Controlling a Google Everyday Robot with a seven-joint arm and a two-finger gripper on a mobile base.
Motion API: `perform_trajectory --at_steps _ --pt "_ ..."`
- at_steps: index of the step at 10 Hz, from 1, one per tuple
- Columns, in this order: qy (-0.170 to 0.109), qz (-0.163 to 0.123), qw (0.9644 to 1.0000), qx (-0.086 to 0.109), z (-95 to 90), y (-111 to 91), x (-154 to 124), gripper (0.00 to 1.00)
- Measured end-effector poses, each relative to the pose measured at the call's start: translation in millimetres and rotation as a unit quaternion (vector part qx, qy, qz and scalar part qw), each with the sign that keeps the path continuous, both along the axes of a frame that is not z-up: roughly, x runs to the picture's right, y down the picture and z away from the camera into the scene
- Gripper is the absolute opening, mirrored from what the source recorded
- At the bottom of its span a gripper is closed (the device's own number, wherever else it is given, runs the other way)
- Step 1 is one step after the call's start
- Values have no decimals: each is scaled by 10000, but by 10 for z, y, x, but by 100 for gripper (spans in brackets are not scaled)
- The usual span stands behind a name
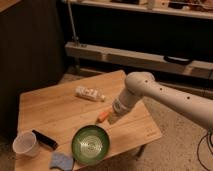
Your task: Drag the ceramic bowl in a circle
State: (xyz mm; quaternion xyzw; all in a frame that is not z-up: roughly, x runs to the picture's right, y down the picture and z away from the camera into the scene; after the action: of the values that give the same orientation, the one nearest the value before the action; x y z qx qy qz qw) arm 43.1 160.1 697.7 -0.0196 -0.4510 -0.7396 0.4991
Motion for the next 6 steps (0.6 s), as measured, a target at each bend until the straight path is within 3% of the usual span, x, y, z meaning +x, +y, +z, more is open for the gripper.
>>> perform_trajectory --at_steps 6 --pt "52 18 10000 20 0 21 -6 66"
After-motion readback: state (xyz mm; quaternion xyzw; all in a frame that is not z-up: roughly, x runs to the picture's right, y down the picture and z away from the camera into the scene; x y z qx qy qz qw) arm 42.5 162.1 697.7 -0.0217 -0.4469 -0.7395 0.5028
